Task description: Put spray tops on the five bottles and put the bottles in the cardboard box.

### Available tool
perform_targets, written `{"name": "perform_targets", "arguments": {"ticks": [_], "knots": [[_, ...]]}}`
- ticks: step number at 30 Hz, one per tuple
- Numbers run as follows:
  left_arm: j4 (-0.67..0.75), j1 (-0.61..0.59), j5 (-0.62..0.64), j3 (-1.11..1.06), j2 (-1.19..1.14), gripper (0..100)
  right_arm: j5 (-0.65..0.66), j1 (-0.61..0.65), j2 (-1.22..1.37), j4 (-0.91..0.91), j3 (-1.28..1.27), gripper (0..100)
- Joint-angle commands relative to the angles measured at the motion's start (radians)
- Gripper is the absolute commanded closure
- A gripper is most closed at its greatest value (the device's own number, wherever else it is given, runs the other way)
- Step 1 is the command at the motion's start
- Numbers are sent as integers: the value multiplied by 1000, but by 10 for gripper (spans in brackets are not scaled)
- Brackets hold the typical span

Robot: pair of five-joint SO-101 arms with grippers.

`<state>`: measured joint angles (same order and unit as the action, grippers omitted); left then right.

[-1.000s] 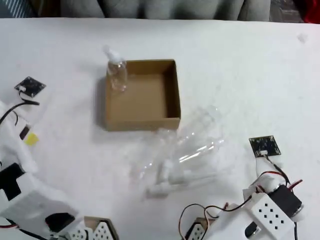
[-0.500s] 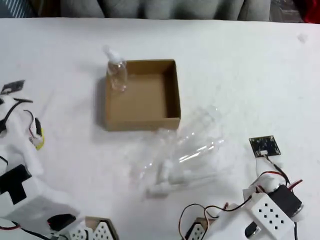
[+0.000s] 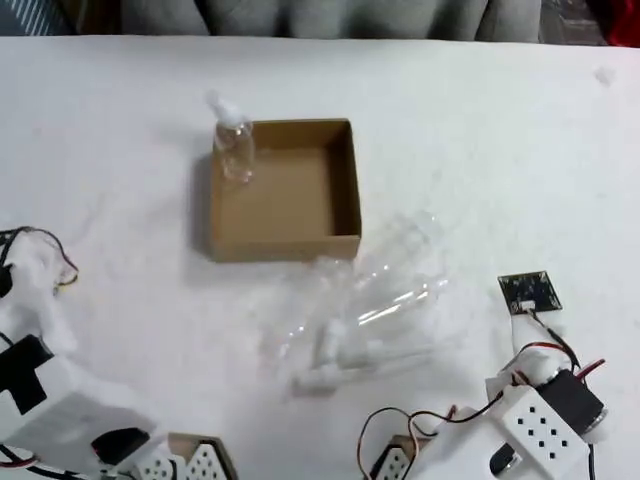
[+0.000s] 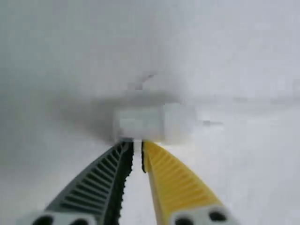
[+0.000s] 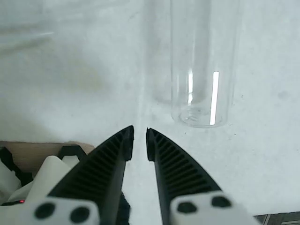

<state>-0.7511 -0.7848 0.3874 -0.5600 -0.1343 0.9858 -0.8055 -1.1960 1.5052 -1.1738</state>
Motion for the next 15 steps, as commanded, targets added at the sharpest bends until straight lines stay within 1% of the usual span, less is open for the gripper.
{"name": "perform_targets", "arguments": {"ticks": [1, 4, 7, 10, 13, 15], "knots": [[77, -42, 97, 14, 59, 965, 12, 10, 12, 1, 8, 981], [60, -53, 103, 66, 36, 965, 12, 10, 12, 1, 8, 981], [-17, -73, 104, 196, -33, 962, 12, 10, 12, 1, 8, 981], [-144, -85, 143, 359, -104, 961, 12, 10, 12, 1, 8, 981], [-304, -79, 152, 497, -153, 959, 12, 18, 12, 1, 8, 981], [-394, -62, 160, 569, -180, 929, 12, 45, 12, 1, 6, 981]]}}
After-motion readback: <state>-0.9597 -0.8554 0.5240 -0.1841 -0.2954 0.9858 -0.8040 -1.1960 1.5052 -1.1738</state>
